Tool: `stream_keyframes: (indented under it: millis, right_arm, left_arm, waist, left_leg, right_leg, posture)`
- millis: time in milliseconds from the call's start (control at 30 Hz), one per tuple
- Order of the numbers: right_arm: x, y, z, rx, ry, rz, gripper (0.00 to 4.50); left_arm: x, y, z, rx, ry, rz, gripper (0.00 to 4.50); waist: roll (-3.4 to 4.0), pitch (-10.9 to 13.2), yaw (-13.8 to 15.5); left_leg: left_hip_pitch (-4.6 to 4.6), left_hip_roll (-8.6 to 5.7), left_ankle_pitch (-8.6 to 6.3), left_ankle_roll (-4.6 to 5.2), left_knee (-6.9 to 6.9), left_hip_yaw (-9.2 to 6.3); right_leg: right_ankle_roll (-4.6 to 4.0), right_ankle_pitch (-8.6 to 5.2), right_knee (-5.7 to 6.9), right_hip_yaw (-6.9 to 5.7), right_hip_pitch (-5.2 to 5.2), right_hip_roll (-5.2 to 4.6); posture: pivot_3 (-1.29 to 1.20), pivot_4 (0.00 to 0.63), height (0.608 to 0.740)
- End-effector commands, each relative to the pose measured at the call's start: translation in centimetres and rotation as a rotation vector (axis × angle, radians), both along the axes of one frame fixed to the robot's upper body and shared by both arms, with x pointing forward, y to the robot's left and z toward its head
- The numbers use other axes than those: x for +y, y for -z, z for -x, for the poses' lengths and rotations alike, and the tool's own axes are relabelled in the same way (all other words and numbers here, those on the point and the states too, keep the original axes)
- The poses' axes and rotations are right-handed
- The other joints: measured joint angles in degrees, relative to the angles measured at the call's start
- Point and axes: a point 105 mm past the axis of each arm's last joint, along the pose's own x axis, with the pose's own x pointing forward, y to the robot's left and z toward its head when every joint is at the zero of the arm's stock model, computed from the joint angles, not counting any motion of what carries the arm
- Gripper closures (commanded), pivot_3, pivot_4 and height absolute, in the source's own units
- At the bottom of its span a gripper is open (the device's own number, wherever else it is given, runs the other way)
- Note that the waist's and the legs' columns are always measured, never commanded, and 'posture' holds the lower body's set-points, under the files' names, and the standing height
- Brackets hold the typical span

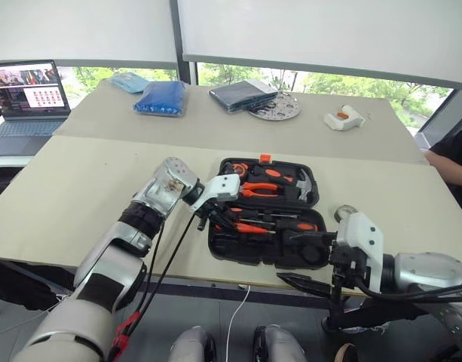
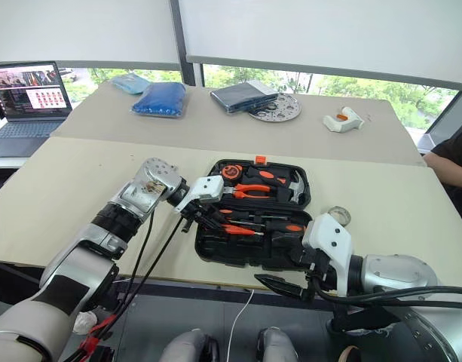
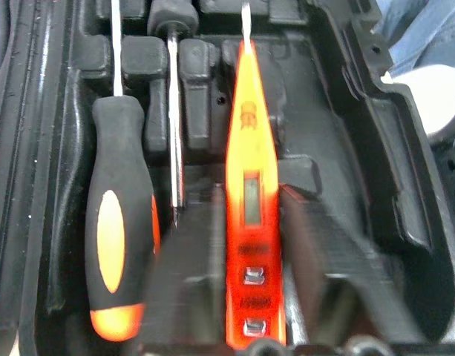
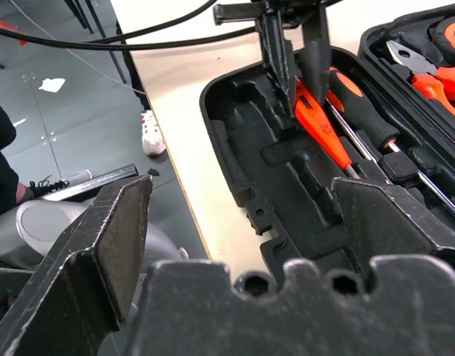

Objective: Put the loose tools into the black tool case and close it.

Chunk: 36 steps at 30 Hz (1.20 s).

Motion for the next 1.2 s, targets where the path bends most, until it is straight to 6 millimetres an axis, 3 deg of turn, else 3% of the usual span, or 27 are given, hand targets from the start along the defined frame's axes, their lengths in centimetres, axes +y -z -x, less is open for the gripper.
stream_keyframes:
  millis: [33,167,300,400,733,1000,1200]
  right_arm:
    - [0.4,-0.7,0.3,-0.037,-0.021,-0.008,0.00]
    - [0.4,-0.6,0.4,-0.030,-0.019,-0.010,0.00]
    - [0.4,-0.6,0.4,-0.025,-0.016,-0.010,0.00]
    - [0.3,-0.6,0.3,-0.024,-0.016,-0.010,0.00]
    - [0.4,-1.0,-0.7,-0.054,0.001,-0.018,0.00]
    - [0.5,-1.1,-1.2,-0.064,0.017,-0.021,0.00]
    - [0.5,-1.0,-1.5,-0.066,0.024,-0.020,0.00]
  left_arm:
    - [-0.5,-3.0,0.0,-0.031,0.021,0.086,1.37]
    - [-0.4,-5.2,0.5,0.015,0.006,0.177,0.03]
    - [0.8,-5.2,0.4,-0.001,-0.035,0.243,0.03]
    - [0.7,-4.8,-0.2,0.003,-0.093,0.285,0.83]
    - [0.2,-1.2,-0.7,0.015,-0.171,0.372,4.47]
    - [0.0,0.6,-0.1,0.045,-0.175,0.342,4.47]
    - [0.4,3.5,0.8,-0.019,-0.129,0.255,4.47]
  waist:
    - [0.00,0.00,-0.02]
    - [0.00,0.00,-0.06]
    - [0.02,-0.01,-0.25]
    - [0.02,-0.01,-0.47]
    - [0.01,-0.01,-0.70]
    - [0.02,-0.01,-0.82]
    - [0.05,-0.09,-0.86]
  left_leg:
    - [0.00,0.00,0.00,0.01,0.02,0.00]
    - [-0.02,0.00,0.00,0.01,0.05,0.00]
    - [0.01,0.01,0.00,0.00,0.06,0.00]
    - [0.10,0.01,0.00,0.00,0.06,0.00]
    - [0.09,0.00,-0.02,0.03,0.15,0.00]
    - [0.10,0.00,-0.02,0.03,0.15,0.00]
    - [0.24,0.00,-0.02,0.02,0.11,0.00]
  right_leg:
    - [0.00,0.00,0.00,0.01,0.00,0.00]
    - [0.01,0.01,0.01,0.01,0.00,0.00]
    - [0.02,0.01,0.02,0.03,0.01,0.00]
    - [0.02,0.01,0.03,0.04,0.11,-0.01]
    - [0.06,0.09,0.01,0.02,0.16,-0.03]
    - [-0.07,0.17,0.01,0.01,0.17,-0.05]
    - [-0.07,0.17,0.00,0.03,0.28,-0.11]
  posture:
    - [0.00,0.150,0.718]
    - [0.00,0.150,0.718]
    - [0.00,0.150,0.718]
    - [0.00,0.150,0.718]
    - [0.00,0.150,0.718]
    - [0.00,0.150,0.718]
    - [0.00,0.150,0.718]
